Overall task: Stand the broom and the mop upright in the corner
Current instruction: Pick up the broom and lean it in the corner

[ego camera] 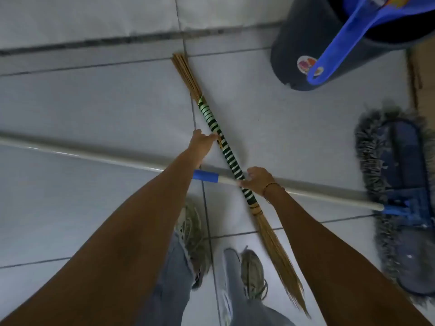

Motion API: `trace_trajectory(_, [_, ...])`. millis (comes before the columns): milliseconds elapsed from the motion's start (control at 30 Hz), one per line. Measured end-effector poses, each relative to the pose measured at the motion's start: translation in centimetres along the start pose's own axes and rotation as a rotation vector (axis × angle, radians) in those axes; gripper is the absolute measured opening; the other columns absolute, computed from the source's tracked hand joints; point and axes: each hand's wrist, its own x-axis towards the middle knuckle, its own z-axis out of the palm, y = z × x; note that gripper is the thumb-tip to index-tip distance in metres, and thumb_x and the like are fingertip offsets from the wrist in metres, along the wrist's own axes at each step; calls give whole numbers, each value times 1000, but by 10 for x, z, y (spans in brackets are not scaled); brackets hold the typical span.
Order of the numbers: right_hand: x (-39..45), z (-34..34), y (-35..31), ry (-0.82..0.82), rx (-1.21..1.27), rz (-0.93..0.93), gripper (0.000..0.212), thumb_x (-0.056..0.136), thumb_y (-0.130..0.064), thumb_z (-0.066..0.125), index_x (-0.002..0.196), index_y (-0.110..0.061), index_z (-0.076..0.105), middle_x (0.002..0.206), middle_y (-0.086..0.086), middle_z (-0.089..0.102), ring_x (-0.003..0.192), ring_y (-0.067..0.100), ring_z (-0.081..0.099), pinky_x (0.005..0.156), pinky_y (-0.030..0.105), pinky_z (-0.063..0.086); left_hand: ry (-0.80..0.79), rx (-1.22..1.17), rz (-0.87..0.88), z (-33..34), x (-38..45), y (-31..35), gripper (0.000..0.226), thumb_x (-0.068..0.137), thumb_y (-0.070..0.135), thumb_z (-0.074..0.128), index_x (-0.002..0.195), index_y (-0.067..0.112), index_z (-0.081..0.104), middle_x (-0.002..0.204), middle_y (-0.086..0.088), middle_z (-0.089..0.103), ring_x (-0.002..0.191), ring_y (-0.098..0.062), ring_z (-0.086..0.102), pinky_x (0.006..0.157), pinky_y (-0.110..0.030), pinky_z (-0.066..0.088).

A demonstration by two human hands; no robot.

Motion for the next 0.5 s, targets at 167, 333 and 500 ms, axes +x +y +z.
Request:
trace_trajectory(167, [36, 16, 11, -41, 159, -2, 39, 78, -14, 70, 114, -4, 59, 114, 15, 64, 105, 28, 59, 85, 29, 45, -32, -273, 40, 21, 44, 7, 41, 90, 23, 56, 126, 5, 49, 110, -11, 63, 105, -27, 59, 96, -38, 50])
trace_trajectory(333, [0, 4, -10, 85, 172, -56, 43, 77, -9, 70, 117, -3, 55, 117, 16, 64, 107, 28, 59, 86, 27, 41, 21, -305, 204, 12, -6, 34, 12, 89, 24, 58, 94, 13, 58, 93, -7, 64, 92, -24, 60, 94, -42, 53])
trace_trajectory(500, [-94, -22, -49, 164, 200, -166, 38, 73, -8, 72, 108, -1, 60, 109, 19, 68, 102, 32, 63, 93, 39, 50, 78, -319, 376, -18, -125, 61, 6, 83, 22, 66, 87, 22, 62, 106, -12, 69, 99, -28, 67, 93, -45, 54])
